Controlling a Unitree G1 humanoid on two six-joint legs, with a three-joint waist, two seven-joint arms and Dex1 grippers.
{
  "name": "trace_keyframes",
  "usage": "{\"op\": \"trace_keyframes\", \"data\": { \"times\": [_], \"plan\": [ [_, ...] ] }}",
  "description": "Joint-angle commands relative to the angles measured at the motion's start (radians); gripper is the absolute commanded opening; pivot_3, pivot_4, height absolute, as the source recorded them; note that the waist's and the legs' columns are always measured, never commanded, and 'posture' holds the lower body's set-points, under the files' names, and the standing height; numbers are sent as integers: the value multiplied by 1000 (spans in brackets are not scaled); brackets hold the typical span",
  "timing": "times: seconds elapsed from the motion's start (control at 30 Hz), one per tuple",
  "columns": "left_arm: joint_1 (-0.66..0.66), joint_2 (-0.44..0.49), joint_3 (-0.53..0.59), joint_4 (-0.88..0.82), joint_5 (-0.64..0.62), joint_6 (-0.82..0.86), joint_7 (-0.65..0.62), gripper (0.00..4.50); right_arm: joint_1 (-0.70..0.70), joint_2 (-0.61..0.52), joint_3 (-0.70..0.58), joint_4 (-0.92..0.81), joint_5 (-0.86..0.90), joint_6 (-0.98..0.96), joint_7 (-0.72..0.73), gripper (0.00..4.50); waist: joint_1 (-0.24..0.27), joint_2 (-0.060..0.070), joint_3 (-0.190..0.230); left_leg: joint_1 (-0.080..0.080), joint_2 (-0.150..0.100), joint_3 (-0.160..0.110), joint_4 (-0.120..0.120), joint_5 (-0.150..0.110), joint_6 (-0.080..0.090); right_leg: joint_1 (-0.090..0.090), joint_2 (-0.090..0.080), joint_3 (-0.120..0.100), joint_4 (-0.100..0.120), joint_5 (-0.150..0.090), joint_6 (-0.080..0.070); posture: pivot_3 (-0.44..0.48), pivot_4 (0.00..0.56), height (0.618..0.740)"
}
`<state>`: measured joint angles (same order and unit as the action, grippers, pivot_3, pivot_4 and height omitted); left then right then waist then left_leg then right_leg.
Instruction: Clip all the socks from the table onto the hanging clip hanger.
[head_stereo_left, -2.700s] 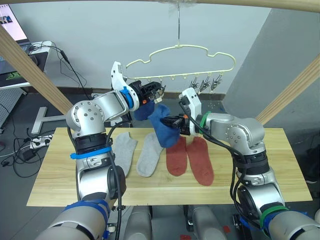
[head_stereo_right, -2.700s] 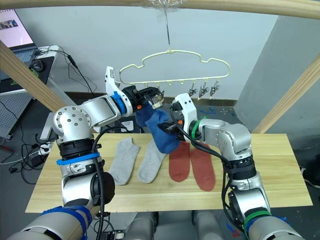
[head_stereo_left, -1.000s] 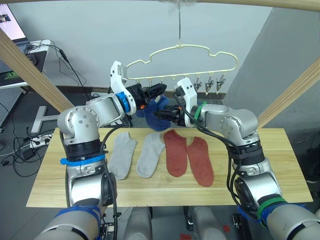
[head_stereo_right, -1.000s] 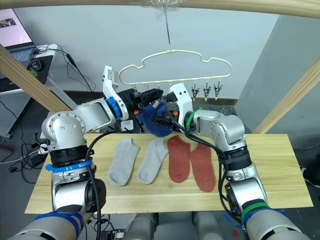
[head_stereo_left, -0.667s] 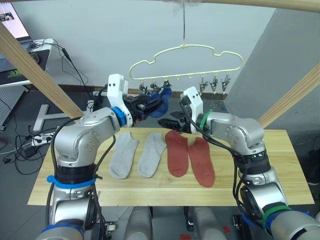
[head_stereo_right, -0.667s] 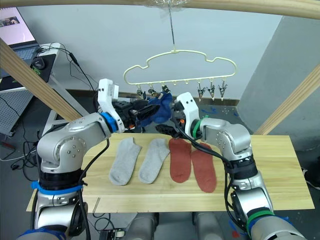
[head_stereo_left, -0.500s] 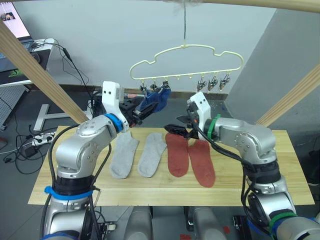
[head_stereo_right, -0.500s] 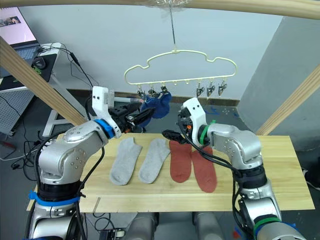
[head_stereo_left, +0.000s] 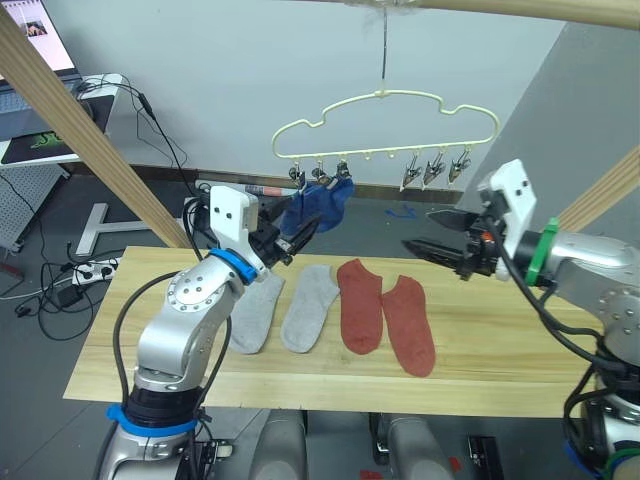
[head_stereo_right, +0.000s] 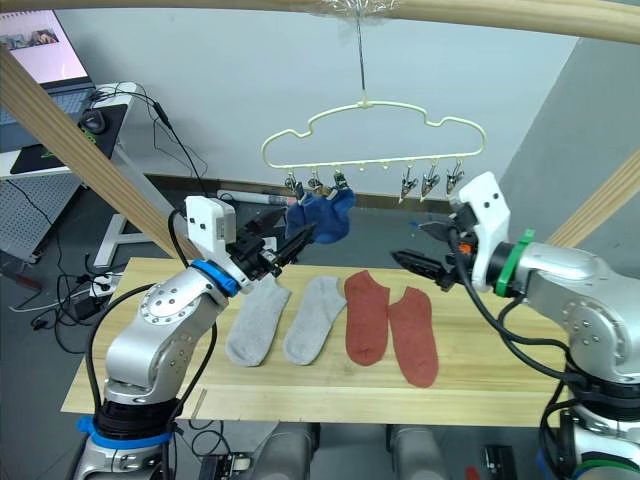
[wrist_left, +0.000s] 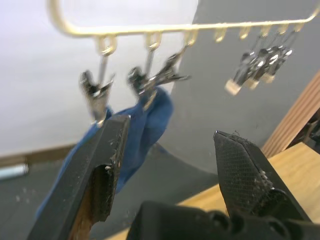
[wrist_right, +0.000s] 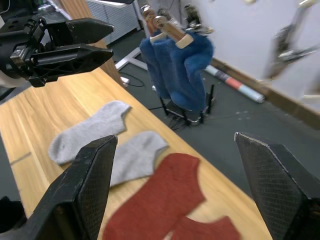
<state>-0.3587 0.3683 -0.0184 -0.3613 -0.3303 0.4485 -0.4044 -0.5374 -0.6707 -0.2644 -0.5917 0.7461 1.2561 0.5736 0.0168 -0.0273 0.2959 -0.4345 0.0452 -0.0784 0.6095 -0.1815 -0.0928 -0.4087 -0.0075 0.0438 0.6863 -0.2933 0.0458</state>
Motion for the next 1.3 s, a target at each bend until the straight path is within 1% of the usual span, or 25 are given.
{"op": "trace_keyframes", "data": {
  "times": [0.03,0.07,0.1,0.17,0.3,0.4,0.5,0.63,0.73,0.9,1.07,1.17,1.3],
  "plan": [
    [-8,-18,-38,22,42,-76,-18,3038,7,-24,-37,-39,45,-8,-1,3921,-2,0,0,0,0,0,0,0,0,0,0,0,0,0,0,70,235,740],
    [-14,-29,-49,40,64,-109,-11,3038,11,-26,-43,-45,54,-5,-9,3921,-3,0,0,0,0,0,0,0,0,0,0,0,0,0,0,70,235,740],
    [-24,-44,-54,54,78,-121,3,3038,13,-29,-47,-48,63,-4,-15,3921,-3,0,0,0,0,0,0,0,0,0,0,0,0,0,0,50,234,740],
    [-38,-63,-61,74,99,-136,17,3038,19,-33,-50,-53,74,-3,-25,3921,-3,0,0,0,0,0,1,0,0,0,0,0,0,0,0,45,231,740],
    [-48,-84,-68,94,122,-172,14,3038,34,-42,-54,-62,90,-2,-52,3921,-6,0,0,0,0,0,1,0,0,0,0,0,0,0,0,38,227,740],
    [-58,-102,-58,105,128,-177,28,2402,40,-50,-63,-65,108,-3,-62,3961,-13,0,0,0,0,0,1,0,0,0,0,0,0,0,-1,36,231,740],
    [-64,-115,-64,105,132,-169,34,1513,46,-57,-64,-66,124,-6,-73,3961,-18,0,0,0,0,0,1,0,0,1,0,0,1,0,-1,36,231,740],
    [-75,-130,-74,115,132,-148,26,1513,48,-59,-62,-69,141,-9,-92,3961,-19,0,0,0,0,0,2,0,0,1,0,0,1,0,-1,31,234,740],
    [-88,-142,-93,162,149,-154,14,1513,47,-59,-62,-68,155,-11,-110,3961,-19,0,0,0,0,0,2,0,0,1,0,0,2,0,0,24,235,740],
    [-176,-198,-129,373,211,-208,39,1513,51,-57,-65,-77,176,-9,-142,3961,-19,0,0,0,-1,0,4,0,0,1,0,0,2,0,0,-10,230,740],
    [-285,-247,-104,585,268,-296,114,1513,66,-62,-88,-94,215,-1,-182,3961,-27,0,-1,0,-1,0,4,0,0,2,0,0,2,1,-1,-39,228,740],
    [-322,-253,-88,655,290,-336,148,1513,80,-65,-99,-103,235,1,-203,3961,-34,0,-1,0,-1,0,4,0,0,2,0,0,2,1,-1,-42,229,740],
    [-317,-245,-68,661,293,-351,153,1513,88,-70,-101,-105,259,-6,-226,3961,-46,0,-1,0,-1,0,4,0,0,2,0,0,2,1,-1,-45,230,740]
  ]
}}
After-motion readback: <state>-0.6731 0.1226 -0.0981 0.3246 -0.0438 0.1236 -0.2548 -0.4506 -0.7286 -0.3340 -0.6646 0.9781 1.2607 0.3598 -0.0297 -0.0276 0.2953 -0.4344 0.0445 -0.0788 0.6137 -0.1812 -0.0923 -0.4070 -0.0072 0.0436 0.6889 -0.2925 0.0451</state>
